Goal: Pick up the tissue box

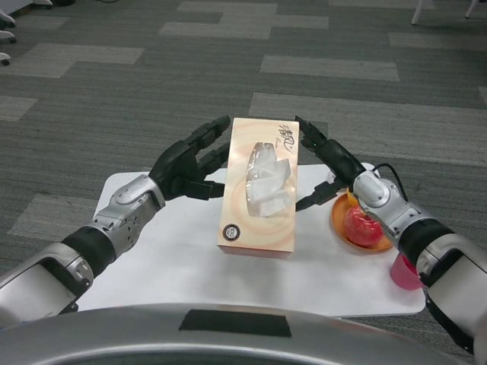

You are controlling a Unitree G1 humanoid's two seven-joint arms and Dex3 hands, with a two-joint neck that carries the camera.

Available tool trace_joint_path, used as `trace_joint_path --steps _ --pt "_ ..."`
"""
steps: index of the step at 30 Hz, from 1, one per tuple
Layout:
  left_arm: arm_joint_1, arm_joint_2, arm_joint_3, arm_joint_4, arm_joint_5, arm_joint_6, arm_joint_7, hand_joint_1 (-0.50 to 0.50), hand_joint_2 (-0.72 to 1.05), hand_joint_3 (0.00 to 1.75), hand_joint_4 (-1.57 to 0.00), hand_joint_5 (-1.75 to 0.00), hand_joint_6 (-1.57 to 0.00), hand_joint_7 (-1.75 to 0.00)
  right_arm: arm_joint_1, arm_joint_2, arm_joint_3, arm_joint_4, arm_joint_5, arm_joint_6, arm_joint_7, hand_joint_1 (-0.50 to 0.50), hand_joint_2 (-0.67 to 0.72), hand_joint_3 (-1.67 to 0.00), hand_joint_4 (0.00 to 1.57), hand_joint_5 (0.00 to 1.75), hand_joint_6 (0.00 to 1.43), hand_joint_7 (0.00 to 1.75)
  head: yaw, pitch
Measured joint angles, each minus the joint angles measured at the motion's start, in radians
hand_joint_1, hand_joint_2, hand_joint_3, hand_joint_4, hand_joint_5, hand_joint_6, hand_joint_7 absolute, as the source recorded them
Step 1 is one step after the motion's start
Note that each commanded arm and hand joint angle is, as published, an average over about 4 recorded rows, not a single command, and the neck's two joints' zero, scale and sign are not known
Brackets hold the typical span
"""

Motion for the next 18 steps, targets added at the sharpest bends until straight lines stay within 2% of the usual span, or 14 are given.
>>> trace_joint_path --steps 3,7,18 --pt "0.004 0.000 0.008 -0.006 0.011 0.002 0.000 0.50 1.05 0.17 0.00 0.00 0.00 0.00 0.000 0.000 -0.001 -0.002 0.000 0.000 0.000 -0.40 -0.51 -0.24 0.00 0.10 0.00 0.00 0.000 0.000" --pt "0.007 0.000 0.017 -0.012 0.014 0.005 0.000 0.50 1.05 0.13 0.00 0.00 0.00 0.00 0.000 0.000 -0.005 -0.006 0.000 0.000 0.000 -0.42 -0.54 -0.24 0.00 0.10 0.00 0.00 0.000 0.000" --pt "0.009 0.001 0.031 -0.034 0.021 0.013 0.000 0.50 1.05 0.17 0.00 0.00 0.00 0.00 0.005 -0.008 -0.016 -0.027 0.000 0.000 0.000 -0.42 -0.54 -0.24 0.00 0.10 0.00 0.00 0.000 0.002"
